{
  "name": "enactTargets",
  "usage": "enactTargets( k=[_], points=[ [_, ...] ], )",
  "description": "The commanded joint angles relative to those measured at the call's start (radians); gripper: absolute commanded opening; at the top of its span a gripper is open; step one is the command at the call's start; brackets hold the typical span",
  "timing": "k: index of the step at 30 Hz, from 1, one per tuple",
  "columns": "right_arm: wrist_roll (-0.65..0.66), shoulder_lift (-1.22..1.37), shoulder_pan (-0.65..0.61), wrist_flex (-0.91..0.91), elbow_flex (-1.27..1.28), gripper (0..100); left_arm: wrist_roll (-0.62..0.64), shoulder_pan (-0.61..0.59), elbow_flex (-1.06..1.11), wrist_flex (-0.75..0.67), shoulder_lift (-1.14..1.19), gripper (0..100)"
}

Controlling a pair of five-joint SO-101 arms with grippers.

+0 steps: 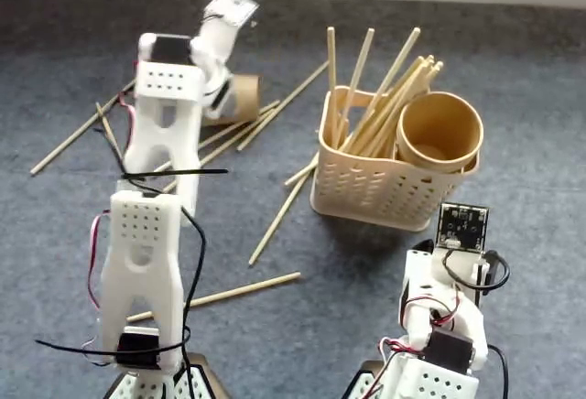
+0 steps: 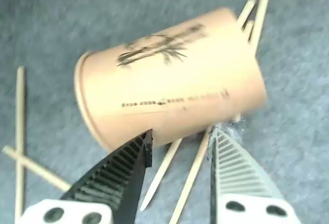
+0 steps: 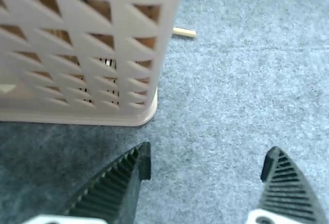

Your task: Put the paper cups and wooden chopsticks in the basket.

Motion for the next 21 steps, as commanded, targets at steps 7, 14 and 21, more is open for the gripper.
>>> enactTargets(
  k=[7, 14, 21],
  points=[
    [0.015, -0.002, -0.004, -0.027, 0.102, 33.6, 0.169, -0.09, -0.068, 0.005, -0.295, 19],
    [0.015, -0.002, -0.004, -0.027, 0.102, 33.6, 0.178, -0.065, -0.074, -0.216, -0.108, 19],
    [0.015, -0.002, -0.005, -0.027, 0.102, 33.6, 0.222, 0.027, -0.074, -0.624, 0.13, 19]
  ],
)
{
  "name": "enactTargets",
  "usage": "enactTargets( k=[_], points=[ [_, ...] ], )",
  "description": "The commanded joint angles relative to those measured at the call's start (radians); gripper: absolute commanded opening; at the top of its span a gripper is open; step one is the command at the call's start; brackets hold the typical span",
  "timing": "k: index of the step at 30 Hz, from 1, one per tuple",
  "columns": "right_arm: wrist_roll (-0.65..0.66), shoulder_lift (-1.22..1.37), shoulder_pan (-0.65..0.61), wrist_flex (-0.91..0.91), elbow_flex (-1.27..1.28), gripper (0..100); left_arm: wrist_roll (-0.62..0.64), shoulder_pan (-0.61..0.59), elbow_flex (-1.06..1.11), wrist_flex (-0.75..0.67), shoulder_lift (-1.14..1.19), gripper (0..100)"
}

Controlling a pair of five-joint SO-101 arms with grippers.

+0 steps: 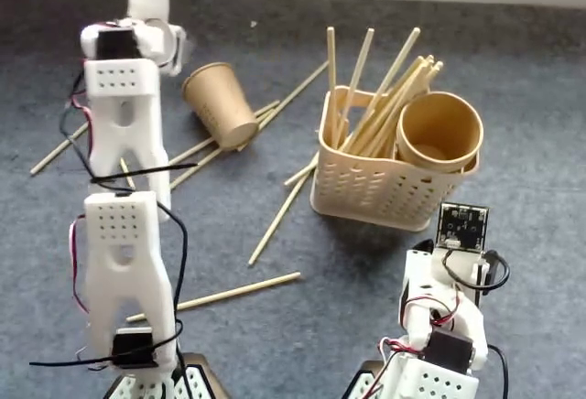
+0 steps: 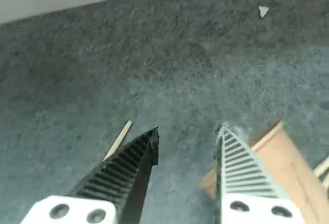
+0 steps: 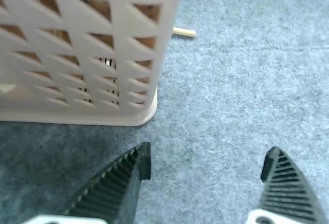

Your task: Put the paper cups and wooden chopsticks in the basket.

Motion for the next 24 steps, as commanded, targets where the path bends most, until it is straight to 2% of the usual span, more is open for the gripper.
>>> enactTargets(
  k=[1, 4, 7, 12, 17, 24],
  points=[
    [0.015, -0.002, -0.004, -0.025, 0.102, 33.6, 0.02, 0.048, -0.027, -0.203, 0.084, 19],
    [0.015, -0.002, -0.004, -0.025, 0.102, 33.6, 0.02, 0.05, -0.027, -0.141, 0.133, 19],
    [0.015, -0.002, -0.004, -0.025, 0.102, 33.6, -0.046, 0.056, -0.028, 0.075, 0.128, 19],
    [0.015, -0.002, -0.005, -0.03, 0.102, 33.6, -0.127, 0.117, -0.084, 0.514, 0.028, 19],
    [0.015, -0.002, -0.004, -0.028, 0.102, 33.6, -0.118, 0.088, 0.008, 0.509, -0.188, 19],
    [0.015, -0.002, -0.004, -0.028, 0.102, 33.6, -0.121, 0.004, 0.332, 0.506, -0.624, 19]
  ],
)
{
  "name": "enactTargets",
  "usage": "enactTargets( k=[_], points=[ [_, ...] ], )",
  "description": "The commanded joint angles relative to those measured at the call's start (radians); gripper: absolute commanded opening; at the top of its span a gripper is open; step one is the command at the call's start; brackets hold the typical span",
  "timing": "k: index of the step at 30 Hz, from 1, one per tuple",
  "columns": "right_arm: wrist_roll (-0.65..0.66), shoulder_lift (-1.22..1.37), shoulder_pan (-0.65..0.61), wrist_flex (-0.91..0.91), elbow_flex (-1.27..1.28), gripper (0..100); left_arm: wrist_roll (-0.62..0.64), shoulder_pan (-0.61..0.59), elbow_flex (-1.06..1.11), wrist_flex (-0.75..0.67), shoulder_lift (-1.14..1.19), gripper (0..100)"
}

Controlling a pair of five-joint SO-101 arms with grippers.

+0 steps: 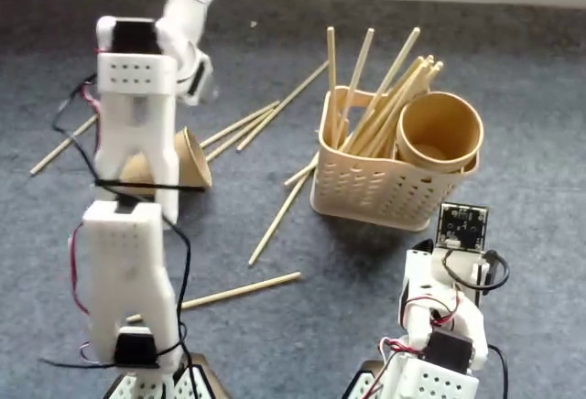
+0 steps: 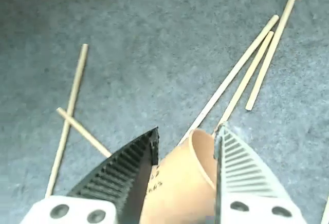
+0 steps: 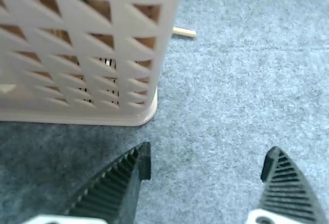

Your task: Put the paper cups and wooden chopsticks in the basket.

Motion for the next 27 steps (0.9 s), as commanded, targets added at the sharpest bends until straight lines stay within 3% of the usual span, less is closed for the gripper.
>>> enactTargets(
  k=[1, 7, 27],
  points=[
    [0.015, -0.002, -0.004, -0.028, 0.102, 33.6, -0.011, -0.022, 0.18, 0.009, -0.282, 19],
    [0.015, -0.002, -0.004, -0.025, 0.102, 33.6, -0.058, 0.065, 0.432, -0.003, -0.424, 19],
    [0.015, -0.002, -0.004, -0.005, 0.102, 33.6, -0.147, 0.025, 0.433, -0.002, -0.041, 15]
  ],
)
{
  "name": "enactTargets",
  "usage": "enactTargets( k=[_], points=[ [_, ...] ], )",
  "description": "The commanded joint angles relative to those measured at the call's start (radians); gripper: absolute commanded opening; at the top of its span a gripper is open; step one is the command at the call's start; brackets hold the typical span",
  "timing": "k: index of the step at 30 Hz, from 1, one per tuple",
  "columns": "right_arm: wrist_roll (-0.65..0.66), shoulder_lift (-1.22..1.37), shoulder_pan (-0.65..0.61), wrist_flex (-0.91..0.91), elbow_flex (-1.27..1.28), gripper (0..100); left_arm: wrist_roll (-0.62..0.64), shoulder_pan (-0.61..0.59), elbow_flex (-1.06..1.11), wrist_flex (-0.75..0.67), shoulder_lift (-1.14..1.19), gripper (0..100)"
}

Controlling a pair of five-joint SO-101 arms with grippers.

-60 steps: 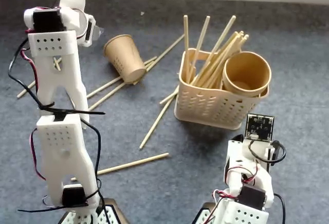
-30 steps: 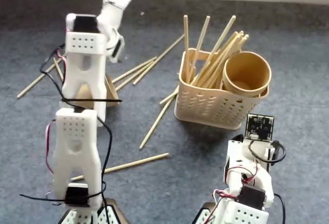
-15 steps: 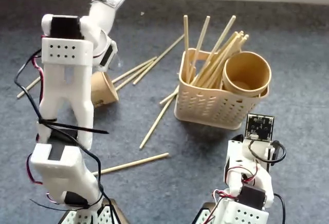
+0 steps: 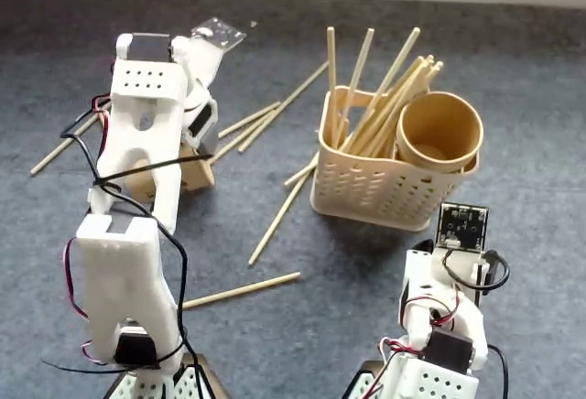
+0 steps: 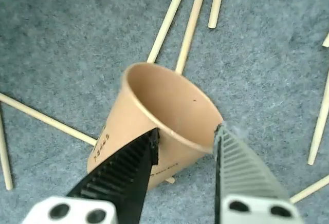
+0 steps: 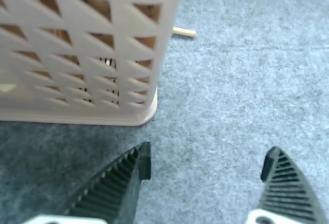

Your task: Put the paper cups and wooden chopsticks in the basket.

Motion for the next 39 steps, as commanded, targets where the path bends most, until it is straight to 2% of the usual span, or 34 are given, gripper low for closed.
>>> enactTargets(
  k=[1, 7, 12, 22, 26, 32, 36, 39],
  points=[
    [0.015, -0.002, -0.004, -0.005, 0.102, 33.6, -0.011, -0.03, 0.002, 0.0, -0.001, 14],
    [0.015, -0.002, -0.004, -0.005, 0.102, 33.6, -0.009, -0.101, -0.022, -0.002, -0.001, 12],
    [0.015, -0.002, -0.004, -0.005, 0.101, 33.6, -0.009, -0.11, -0.015, 0.0, 0.007, 12],
    [0.015, -0.002, -0.004, -0.005, 0.101, 33.6, -0.011, -0.061, 0.021, 0.0, 0.008, 11],
    [0.015, -0.002, -0.004, -0.005, 0.101, 33.6, -0.011, -0.045, 0.047, -0.005, 0.01, 0],
    [0.015, -0.002, -0.004, -0.005, 0.101, 33.6, -0.009, -0.031, 0.041, -0.003, -0.002, 1],
    [0.015, -0.002, -0.004, -0.005, 0.101, 33.6, -0.003, -0.025, -0.039, 0.002, -0.056, 1],
    [0.015, -0.002, -0.005, -0.007, 0.101, 33.6, 0.023, 0.038, -0.088, 0.002, -0.168, 1]
  ],
)
